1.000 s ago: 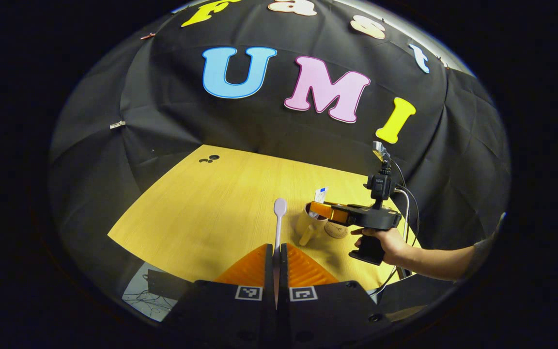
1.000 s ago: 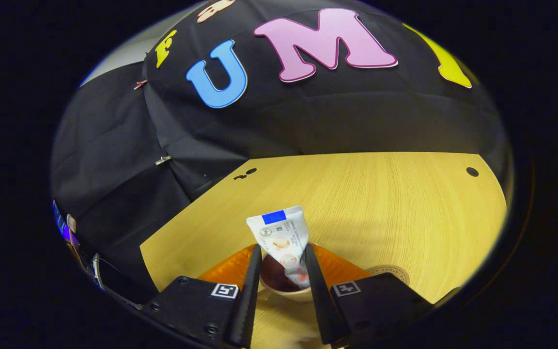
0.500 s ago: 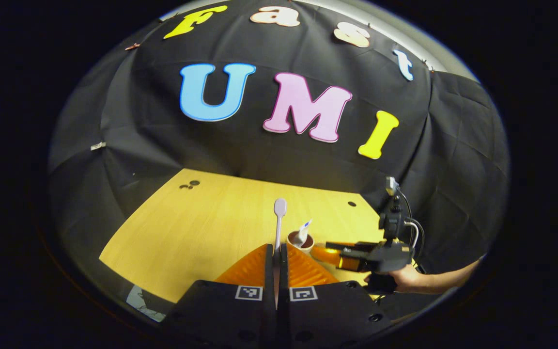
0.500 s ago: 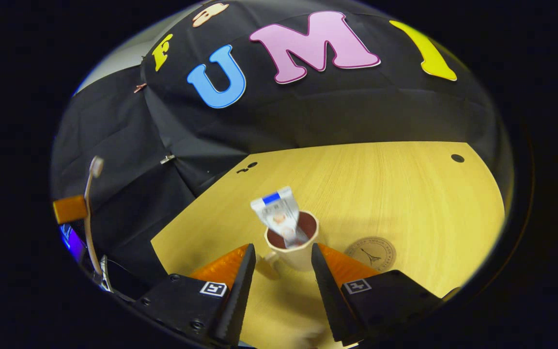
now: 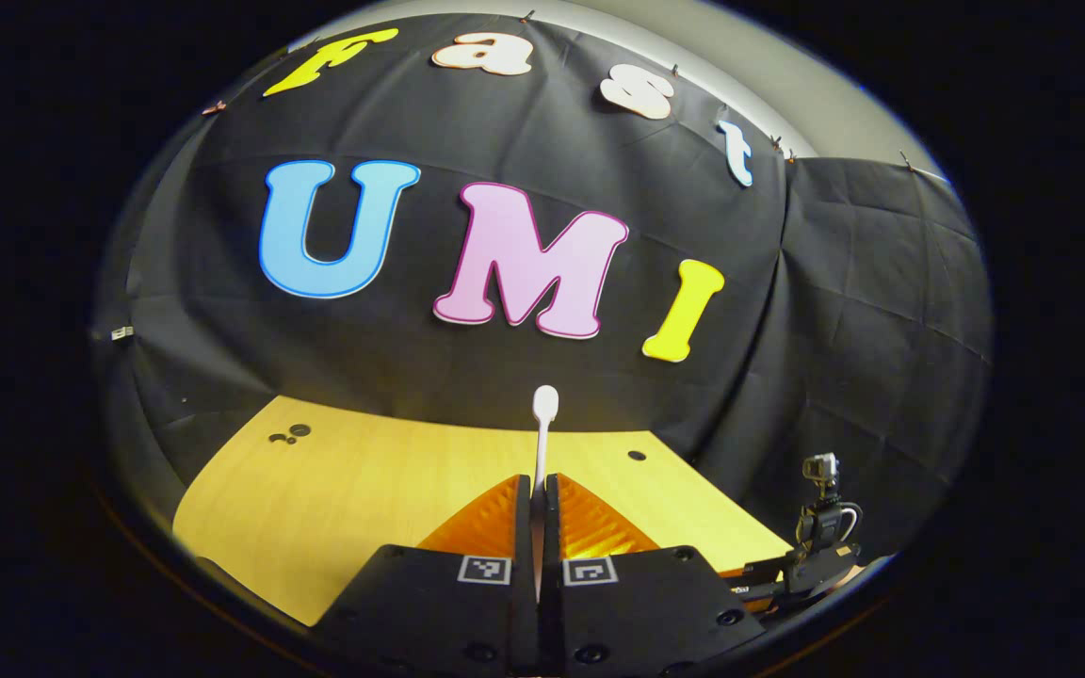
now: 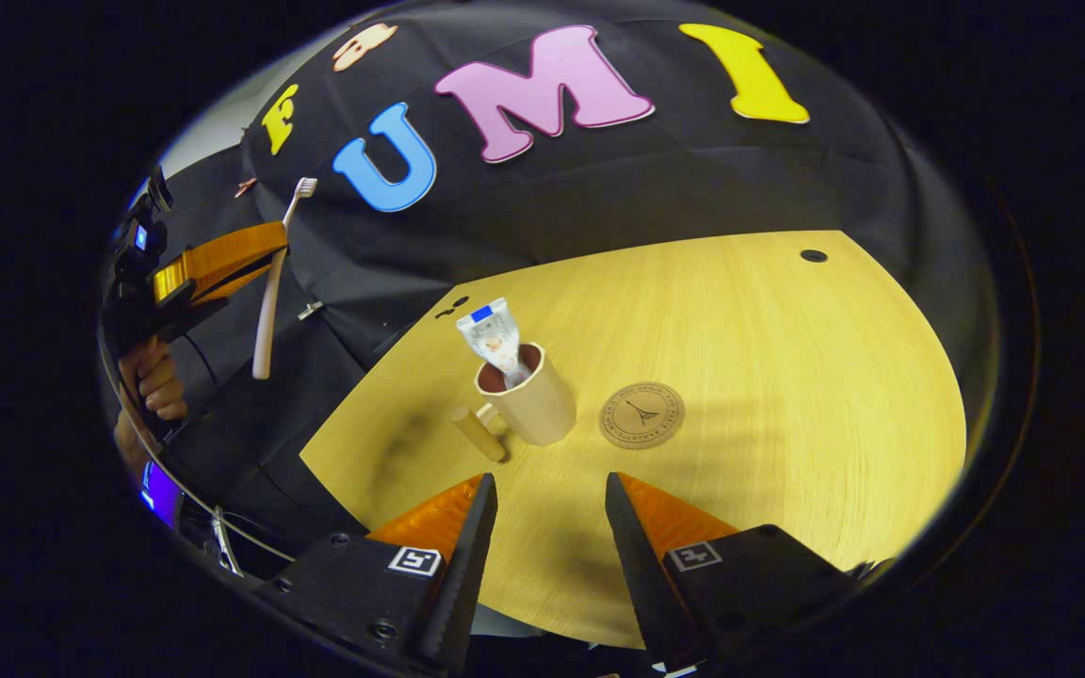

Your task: Put the toothbrush and toothpaste on the desktop into the cup, then pick up the cup and place it on the coaster on the desktop.

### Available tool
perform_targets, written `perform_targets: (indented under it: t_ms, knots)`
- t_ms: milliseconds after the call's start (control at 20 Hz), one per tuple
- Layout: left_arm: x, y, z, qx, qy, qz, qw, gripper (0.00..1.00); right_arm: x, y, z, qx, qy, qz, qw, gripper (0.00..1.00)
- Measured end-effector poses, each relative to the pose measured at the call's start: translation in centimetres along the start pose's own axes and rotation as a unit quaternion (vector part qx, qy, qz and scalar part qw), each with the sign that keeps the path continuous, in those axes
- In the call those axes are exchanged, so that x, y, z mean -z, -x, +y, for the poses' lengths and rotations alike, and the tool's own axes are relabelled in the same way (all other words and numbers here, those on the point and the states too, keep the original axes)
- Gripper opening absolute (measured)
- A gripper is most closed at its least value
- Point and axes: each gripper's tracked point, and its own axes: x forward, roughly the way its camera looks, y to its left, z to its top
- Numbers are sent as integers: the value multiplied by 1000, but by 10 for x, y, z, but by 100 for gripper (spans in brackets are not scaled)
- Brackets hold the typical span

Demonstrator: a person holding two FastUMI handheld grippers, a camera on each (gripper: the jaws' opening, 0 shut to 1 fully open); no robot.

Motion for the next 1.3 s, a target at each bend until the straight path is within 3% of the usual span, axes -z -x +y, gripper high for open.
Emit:
perform_targets:
  t_ms: [350, 600, 900, 1300]
  knots:
    - [-18, -66, 7, 57, 86, -57, 993, 6, 2, 56, -34, 74, -60, -42, 995, 71]
    - [6, -121, 22, 58, 76, -54, 994, 6, 16, 103, -61, 140, -91, -60, 984, 72]
    - [76, -162, 35, 48, 57, -6, 997, 6, 26, 148, -82, 209, -111, -84, 968, 71]
    - [115, -177, 47, 34, 52, 18, 998, 6, 33, 163, -80, 238, -106, -95, 961, 71]
